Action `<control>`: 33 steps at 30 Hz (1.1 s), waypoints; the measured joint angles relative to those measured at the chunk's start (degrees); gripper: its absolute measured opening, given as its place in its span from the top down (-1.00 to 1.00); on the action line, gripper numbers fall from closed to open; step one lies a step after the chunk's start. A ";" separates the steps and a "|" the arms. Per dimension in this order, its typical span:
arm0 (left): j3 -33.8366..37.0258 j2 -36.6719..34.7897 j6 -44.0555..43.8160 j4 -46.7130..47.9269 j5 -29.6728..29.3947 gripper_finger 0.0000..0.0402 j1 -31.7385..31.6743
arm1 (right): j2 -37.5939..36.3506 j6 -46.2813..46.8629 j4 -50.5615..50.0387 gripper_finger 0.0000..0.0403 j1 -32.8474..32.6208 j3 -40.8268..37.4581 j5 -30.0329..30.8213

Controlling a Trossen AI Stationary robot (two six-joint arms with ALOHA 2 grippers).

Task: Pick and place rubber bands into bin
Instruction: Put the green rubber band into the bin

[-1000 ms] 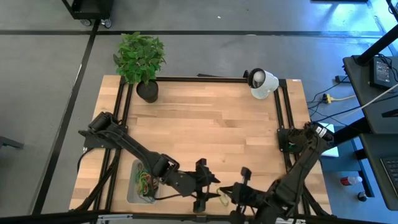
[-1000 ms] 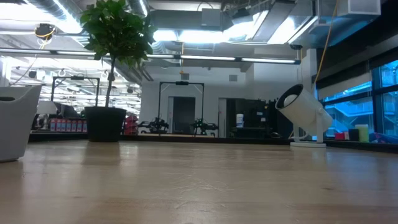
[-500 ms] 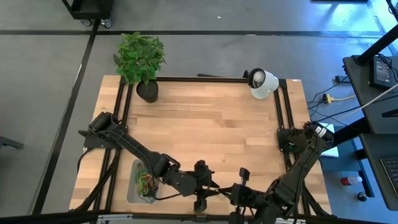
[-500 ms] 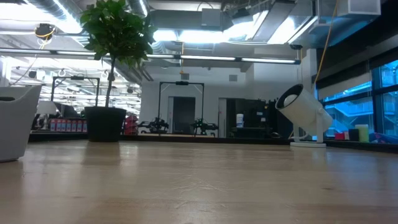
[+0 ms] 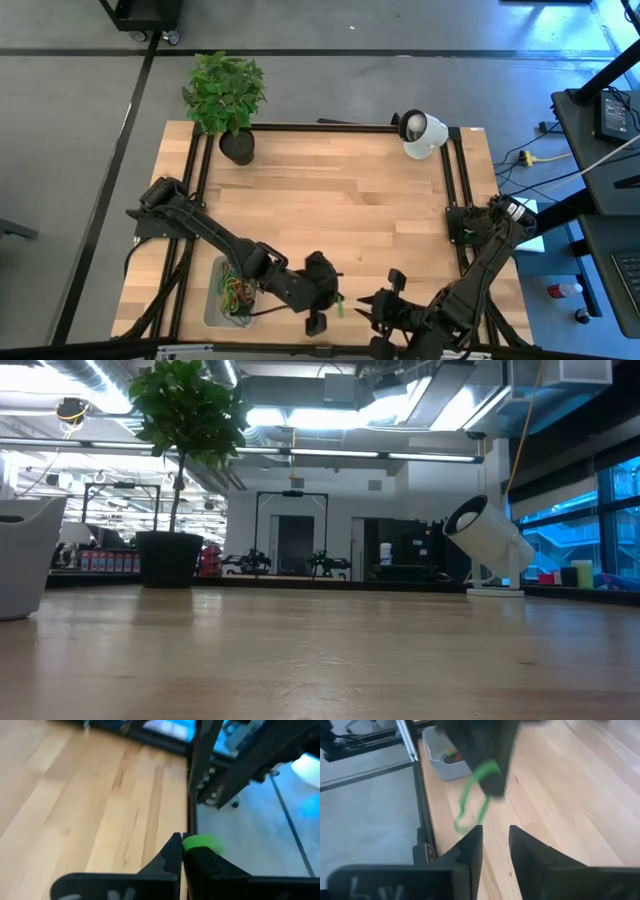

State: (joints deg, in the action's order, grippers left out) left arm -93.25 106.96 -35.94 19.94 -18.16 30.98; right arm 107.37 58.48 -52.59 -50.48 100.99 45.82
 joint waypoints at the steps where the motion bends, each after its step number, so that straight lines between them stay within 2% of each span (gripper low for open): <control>1: 0.00 -0.82 -1.81 2.74 0.14 0.98 0.00 | 0.00 1.24 -0.66 0.50 -0.04 -0.16 -0.15; 4: 0.00 -3.34 -7.32 13.36 -0.51 0.99 0.62 | 0.02 3.31 -0.81 0.45 -0.06 -1.69 -0.80; 7: 0.00 -6.35 -11.48 24.39 -3.84 0.99 2.52 | 0.09 6.98 -0.64 0.44 -0.05 -3.98 -2.77; 11: -0.02 -10.35 -17.32 37.91 -3.91 0.99 6.40 | 0.11 11.34 1.33 0.44 -0.18 -7.44 -3.55; 18: 1.63 -16.36 -35.73 57.51 -5.25 0.99 13.66 | 0.20 12.44 8.80 0.44 -0.26 -12.19 -3.50; 22: 10.07 -20.51 -42.70 55.37 -1.25 0.99 15.69 | 0.20 11.89 10.49 0.44 0.12 -13.27 -3.50; 27: 25.68 -25.82 -46.34 40.96 6.36 0.99 16.00 | 0.20 11.73 10.84 0.44 1.04 -13.58 -3.45; 30: 33.20 -28.82 -49.16 35.56 7.57 0.99 15.98 | 0.20 11.67 10.85 0.44 1.52 -13.58 -3.45; 33: 37.70 -31.10 -52.69 32.52 7.79 0.97 15.98 | 0.20 11.58 11.00 0.44 1.79 -13.58 -3.45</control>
State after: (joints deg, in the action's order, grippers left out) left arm -55.56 75.86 -88.63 52.45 -10.37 46.96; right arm 107.57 70.06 -41.59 -48.69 87.42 42.37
